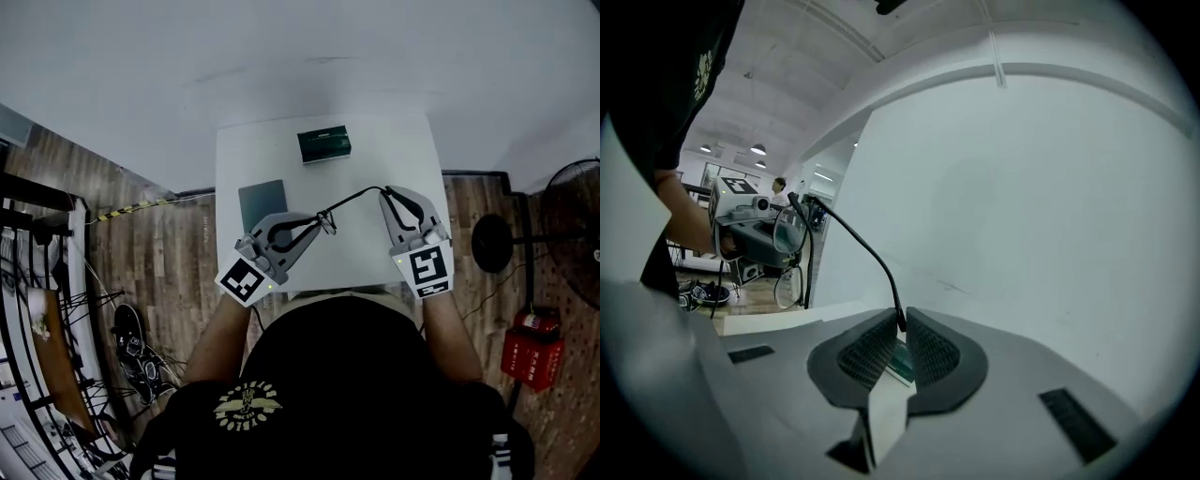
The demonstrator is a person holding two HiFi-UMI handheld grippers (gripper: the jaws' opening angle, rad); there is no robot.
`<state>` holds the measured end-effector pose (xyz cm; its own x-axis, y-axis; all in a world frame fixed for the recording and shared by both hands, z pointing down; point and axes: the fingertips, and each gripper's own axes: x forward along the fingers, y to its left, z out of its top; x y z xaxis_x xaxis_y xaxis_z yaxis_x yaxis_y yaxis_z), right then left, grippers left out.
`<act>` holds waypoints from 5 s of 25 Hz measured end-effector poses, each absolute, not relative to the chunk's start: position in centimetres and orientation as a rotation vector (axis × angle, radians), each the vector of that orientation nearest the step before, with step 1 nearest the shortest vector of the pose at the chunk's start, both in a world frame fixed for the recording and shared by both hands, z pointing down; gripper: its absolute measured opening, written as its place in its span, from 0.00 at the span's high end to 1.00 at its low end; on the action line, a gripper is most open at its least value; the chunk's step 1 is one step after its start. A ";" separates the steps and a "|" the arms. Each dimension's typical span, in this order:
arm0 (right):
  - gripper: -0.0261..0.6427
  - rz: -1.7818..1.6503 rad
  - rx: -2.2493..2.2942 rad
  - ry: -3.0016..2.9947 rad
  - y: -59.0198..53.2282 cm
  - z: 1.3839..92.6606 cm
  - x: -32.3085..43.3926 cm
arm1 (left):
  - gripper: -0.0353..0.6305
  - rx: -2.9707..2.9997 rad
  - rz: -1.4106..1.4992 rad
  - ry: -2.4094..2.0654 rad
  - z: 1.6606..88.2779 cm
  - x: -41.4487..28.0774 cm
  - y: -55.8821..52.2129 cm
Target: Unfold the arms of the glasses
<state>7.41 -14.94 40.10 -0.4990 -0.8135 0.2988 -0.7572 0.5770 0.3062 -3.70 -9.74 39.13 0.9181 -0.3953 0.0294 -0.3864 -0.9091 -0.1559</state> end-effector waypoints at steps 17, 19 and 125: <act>0.76 -0.192 1.218 -2.585 -13.3 36.1 6.8 | 0.91 -3.043 0.071 0.629 38.2 -5.0 -9.9; 0.72 -0.201 1.194 -2.607 -12.8 35.3 6.3 | 0.91 -3.062 0.140 0.627 37.3 -5.7 -10.0; 0.94 0.570 0.809 -3.338 -13.7 37.1 3.1 | 0.94 -2.878 0.040 0.388 34.6 -1.8 -10.0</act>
<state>3.14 -13.73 37.14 -0.8380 -0.4872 -0.2455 -0.3782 0.8431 -0.3821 -1.80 -9.99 34.60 0.9644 -0.2577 -0.0585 -0.2643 -0.9368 -0.2292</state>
